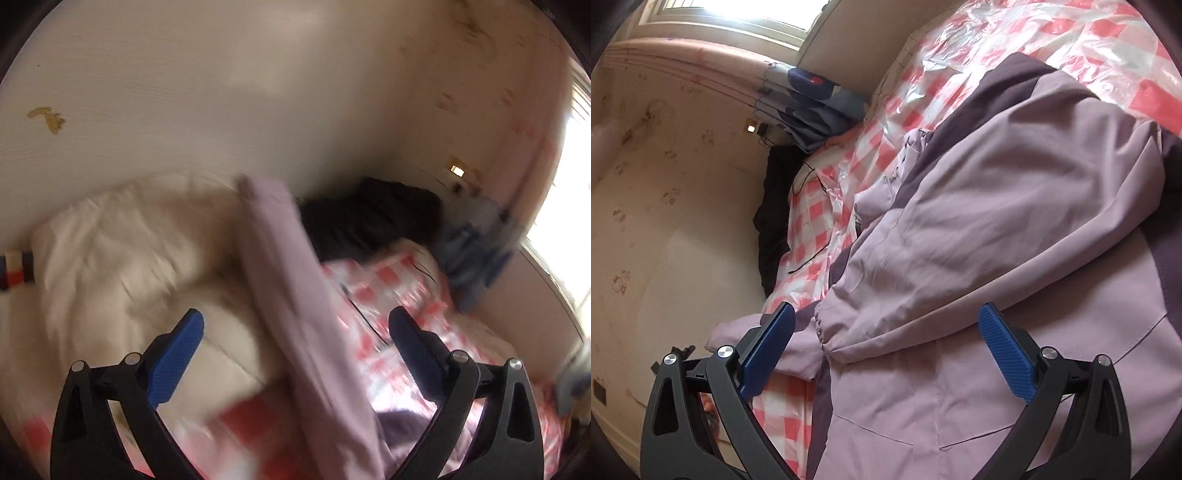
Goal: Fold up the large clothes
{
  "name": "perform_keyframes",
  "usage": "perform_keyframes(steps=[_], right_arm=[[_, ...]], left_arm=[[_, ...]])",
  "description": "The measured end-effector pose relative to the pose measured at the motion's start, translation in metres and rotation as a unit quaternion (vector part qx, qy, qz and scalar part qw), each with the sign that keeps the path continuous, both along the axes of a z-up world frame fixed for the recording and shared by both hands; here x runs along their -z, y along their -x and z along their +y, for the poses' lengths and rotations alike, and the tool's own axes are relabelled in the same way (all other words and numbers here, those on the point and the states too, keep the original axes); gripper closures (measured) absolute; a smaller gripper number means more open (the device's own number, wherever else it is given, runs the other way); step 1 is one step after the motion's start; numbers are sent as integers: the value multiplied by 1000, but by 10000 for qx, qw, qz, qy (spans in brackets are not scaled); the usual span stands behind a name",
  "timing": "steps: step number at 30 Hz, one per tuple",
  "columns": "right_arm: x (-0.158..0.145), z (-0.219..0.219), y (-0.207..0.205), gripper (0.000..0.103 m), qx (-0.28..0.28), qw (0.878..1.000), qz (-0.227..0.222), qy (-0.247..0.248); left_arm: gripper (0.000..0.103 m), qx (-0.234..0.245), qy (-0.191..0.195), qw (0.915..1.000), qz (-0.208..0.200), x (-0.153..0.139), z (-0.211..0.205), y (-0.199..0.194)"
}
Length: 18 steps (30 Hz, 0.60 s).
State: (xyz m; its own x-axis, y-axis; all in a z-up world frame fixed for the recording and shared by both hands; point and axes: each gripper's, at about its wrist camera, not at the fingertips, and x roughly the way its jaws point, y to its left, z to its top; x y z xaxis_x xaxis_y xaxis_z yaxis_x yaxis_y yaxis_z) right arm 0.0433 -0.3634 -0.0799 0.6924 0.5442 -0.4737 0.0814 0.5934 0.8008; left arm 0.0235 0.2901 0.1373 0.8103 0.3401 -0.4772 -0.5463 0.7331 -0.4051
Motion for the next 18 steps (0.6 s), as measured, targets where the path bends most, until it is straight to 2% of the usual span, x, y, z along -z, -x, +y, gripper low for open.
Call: perform_keyframes(steps=[3,5,9,11,14,16,17,18], right_arm=[[6,4,-3,7,6,9999,103,9],[8,4,-4,7,45,9999,143,63],[11,8,-8,7,77,9996,179,208],[13,11,-11,7,63,9995,197,249],[16,13,-13,7,36,9994,233,256],[16,14,-13,7,14,9994,219,250],[16,14,-13,7,8,9995,208,238],[16,14,-13,7,5,9996,196,220]], left_arm=[[7,-51,63,9995,313,-6,28,-26],[7,-91,122,9983,559,0,38,-46],[7,-371,280,9950,888,14,46,-74],[7,-567,197,9931,1003,18,45,-85],[7,-844,140,9908,1044,18,45,-96],[8,-964,106,9917,846,13,44,-94],[15,-944,60,9932,681,10,41,-93],[35,-818,66,9949,589,9,40,-93]])
